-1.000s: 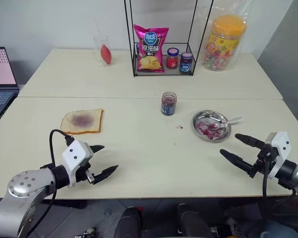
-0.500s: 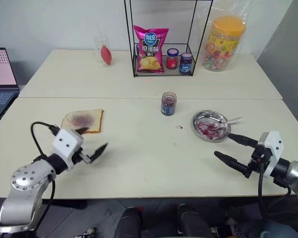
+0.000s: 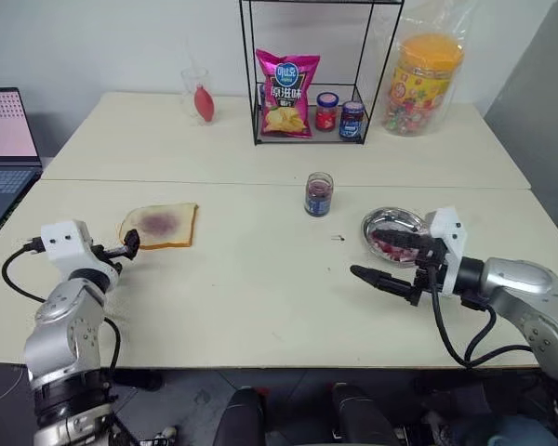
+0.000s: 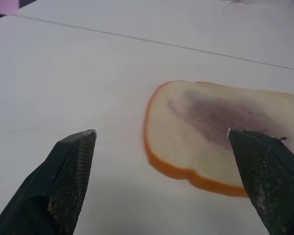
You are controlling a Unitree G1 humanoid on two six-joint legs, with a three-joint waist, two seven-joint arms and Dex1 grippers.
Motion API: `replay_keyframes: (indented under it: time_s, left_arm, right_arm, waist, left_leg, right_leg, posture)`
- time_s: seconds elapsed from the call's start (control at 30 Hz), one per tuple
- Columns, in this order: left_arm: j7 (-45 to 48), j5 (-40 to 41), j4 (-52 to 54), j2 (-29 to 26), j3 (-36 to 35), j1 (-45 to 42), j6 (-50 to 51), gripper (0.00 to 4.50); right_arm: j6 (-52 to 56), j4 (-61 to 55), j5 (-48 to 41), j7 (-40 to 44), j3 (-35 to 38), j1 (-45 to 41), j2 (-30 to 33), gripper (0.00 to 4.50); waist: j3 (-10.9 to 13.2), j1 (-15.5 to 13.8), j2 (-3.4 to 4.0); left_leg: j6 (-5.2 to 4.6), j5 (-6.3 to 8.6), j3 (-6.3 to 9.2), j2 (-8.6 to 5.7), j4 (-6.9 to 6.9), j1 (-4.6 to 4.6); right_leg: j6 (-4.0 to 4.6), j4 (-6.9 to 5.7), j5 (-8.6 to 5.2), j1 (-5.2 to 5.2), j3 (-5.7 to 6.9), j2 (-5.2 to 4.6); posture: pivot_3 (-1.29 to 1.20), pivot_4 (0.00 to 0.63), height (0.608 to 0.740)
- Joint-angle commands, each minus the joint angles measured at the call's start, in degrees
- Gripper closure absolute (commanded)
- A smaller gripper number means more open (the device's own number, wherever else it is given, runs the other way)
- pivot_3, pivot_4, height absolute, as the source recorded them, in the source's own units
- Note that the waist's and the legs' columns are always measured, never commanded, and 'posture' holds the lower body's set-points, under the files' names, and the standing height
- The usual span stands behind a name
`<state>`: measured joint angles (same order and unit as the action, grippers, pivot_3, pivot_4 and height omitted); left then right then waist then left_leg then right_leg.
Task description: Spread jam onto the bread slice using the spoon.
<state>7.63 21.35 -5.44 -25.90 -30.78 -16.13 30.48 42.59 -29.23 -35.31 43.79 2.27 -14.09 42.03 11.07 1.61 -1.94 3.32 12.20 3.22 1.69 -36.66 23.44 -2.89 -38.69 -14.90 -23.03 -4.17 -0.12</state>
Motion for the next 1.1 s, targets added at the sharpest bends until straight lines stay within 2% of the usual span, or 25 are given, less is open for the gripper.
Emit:
replay_keyframes:
  time_s: [0.03,0.27,0.57,0.9,0.97,1.1]
  left_arm:
    - [-3.1,1.9,-4.5,1.0,-1.5,-4.5,2.7,0.0]
    - [-3.7,4.7,-8.8,1.7,-1.6,-8.1,7.5,0.0]
    - [-5.1,4.1,-14.2,2.0,-0.5,-13.0,10.0,0.0]
    - [-8.3,4.3,-11.5,3.8,-0.6,-12.8,13.0,1.84]
    - [-8.6,4.4,-11.0,4.0,-0.7,-12.7,13.1,2.1]
    - [-9.5,4.6,-9.7,4.6,-1.1,-12.6,13.2,2.95]
  right_arm:
    - [1.2,-2.1,-1.8,0.3,-0.1,-2.7,0.0,0.01]
    - [2.2,-2.3,-4.6,1.7,-0.2,-5.6,-0.2,0.01]
    - [3.5,0.0,-4.2,1.7,-2.5,-11.4,-0.6,0.01]
    - [6.0,2.3,-6.4,3.4,-2.0,-14.4,0.0,0.0]
    - [6.0,2.5,-6.3,3.6,-2.2,-14.4,0.1,0.0]
    - [5.6,2.8,-5.8,3.8,-2.6,-14.3,-0.1,0.0]
  waist:
    - [0.0,0.0,0.0]
    - [0.0,0.0,-0.01]
    - [0.0,-0.1,0.0]
    - [0.0,-0.1,0.01]
    - [0.0,-0.1,0.01]
    - [0.0,-0.1,0.0]
  left_leg:
    - [0.0,0.0,0.0,-0.02,-0.03,0.0]
    - [0.0,0.0,0.01,-0.02,-0.06,0.05]
    - [0.0,0.0,0.03,-0.04,-0.16,0.03]
    - [0.0,0.0,0.03,-0.08,-0.16,0.04]
    - [0.0,0.0,0.03,-0.09,-0.16,0.04]
    - [0.0,0.0,0.04,-0.1,-0.16,0.05]
  right_leg:
    - [0.0,-0.02,0.0,0.01,-0.01,-0.01]
    - [0.01,-0.15,0.01,-0.05,0.0,0.0]
    - [-0.01,-0.19,0.0,-0.02,0.02,-0.01]
    - [-0.01,-0.19,0.0,-0.02,0.0,-0.04]
    - [-0.01,-0.19,0.0,-0.02,0.0,-0.05]
    - [-0.02,-0.18,-0.01,-0.02,0.0,-0.06]
  posture:
    - [0.0,0.15,0.74]
    - [0.0,0.15,0.74]
    - [0.0,0.15,0.74]
    - [0.0,0.15,0.74]
    - [0.0,0.15,0.74]
    - [0.0,0.15,0.74]
